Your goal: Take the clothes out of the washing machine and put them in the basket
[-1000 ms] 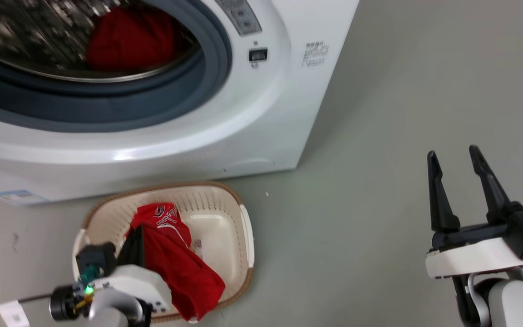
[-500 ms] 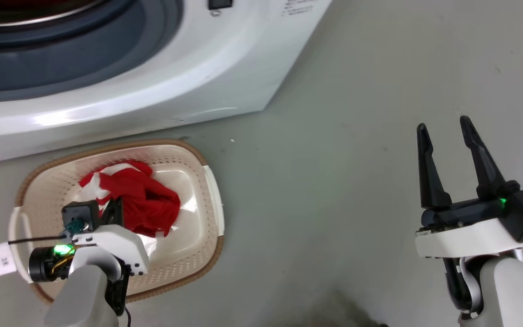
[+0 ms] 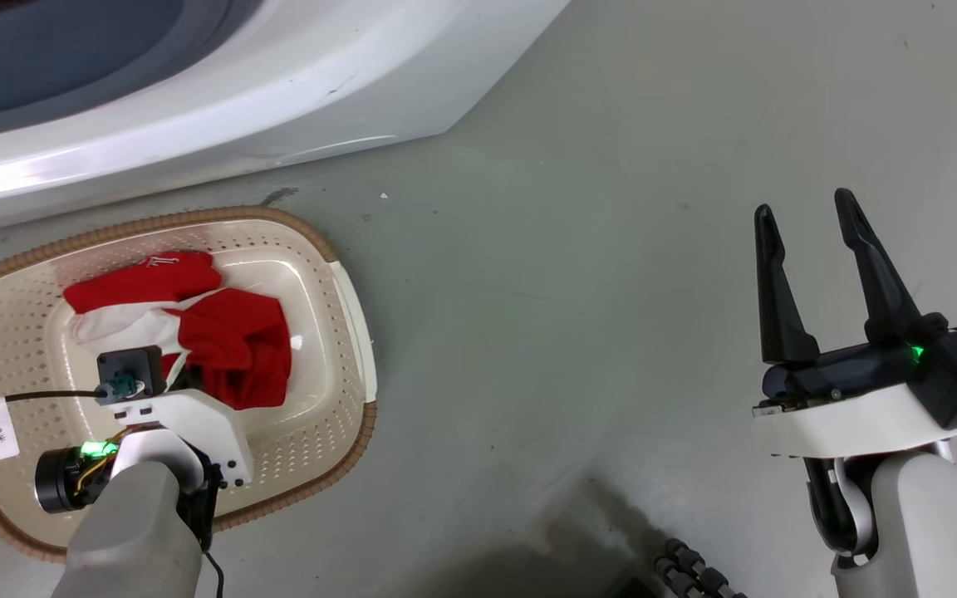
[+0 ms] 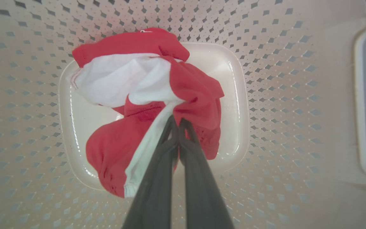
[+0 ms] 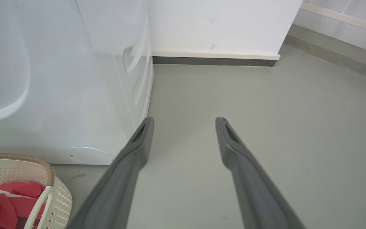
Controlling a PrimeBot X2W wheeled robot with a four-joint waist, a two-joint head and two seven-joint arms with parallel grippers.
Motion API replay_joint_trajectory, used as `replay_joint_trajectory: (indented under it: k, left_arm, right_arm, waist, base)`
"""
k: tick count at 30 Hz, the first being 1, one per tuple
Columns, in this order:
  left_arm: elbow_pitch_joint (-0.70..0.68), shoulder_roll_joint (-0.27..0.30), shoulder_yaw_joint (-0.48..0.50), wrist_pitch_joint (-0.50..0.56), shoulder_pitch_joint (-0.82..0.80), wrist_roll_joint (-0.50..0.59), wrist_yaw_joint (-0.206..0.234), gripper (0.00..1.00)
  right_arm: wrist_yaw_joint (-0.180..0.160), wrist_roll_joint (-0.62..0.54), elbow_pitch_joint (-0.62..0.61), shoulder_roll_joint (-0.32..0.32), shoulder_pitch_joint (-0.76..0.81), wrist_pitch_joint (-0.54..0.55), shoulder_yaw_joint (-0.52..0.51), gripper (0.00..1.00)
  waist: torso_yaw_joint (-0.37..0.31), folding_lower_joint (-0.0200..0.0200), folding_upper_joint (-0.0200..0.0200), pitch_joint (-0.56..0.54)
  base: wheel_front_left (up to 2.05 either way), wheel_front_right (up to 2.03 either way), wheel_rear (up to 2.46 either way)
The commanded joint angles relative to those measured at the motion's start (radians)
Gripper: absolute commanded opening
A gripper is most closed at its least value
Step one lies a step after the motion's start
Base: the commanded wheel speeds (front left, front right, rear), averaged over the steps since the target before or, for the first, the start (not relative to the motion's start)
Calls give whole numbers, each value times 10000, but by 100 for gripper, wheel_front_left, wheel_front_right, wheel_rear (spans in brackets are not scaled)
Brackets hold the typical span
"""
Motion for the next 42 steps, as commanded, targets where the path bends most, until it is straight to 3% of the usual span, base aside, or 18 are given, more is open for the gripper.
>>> replay_joint_trajectory:
  k: [1,4,8,10,11,19,29,42]
  left_arm:
    - [191,-41,8,-20,-172,-53,-6,0]
    - [498,-115,47,-9,-271,-182,-98,14]
    - [731,-121,-7,92,-286,-243,-176,48]
    - [800,-149,61,91,-220,-337,-252,90]
    - [823,-143,31,83,-175,-327,-249,100]
    - [689,-377,50,-28,247,-423,-178,100]
    - [-1443,-630,559,-22,1785,-198,29,100]
    - [-4954,-1079,1672,-24,3013,586,106,100]
  right_arm:
    - [-3,73,42,6,-191,-62,26,100]
    - [-3,76,88,6,-193,-75,66,100]
    - [-3,62,119,6,-220,-81,70,100]
    - [-3,21,152,6,-225,-86,70,100]
    - [-3,-59,167,6,-213,-87,60,100]
    - [-3,-194,413,4,33,-91,43,100]
    - [-3,-255,832,4,528,-12,72,100]
    - [-3,-410,792,4,1084,308,-149,100]
  waist:
    - [-61,-2,0,71]
    - [-89,-2,0,86]
    - [-85,-2,0,36]
    - [-80,-2,0,-75]
    - [-72,-2,0,-158]
    - [160,-2,0,-1375]
    - [621,-2,0,-3359]
    - [1252,-2,0,-4583]
  base:
    - [0,0,0]
    - [0,0,0]
    - [0,0,0]
    - [0,0,0]
    - [0,0,0]
    - [0,0,0]
    - [0,0,0]
    - [0,0,0]
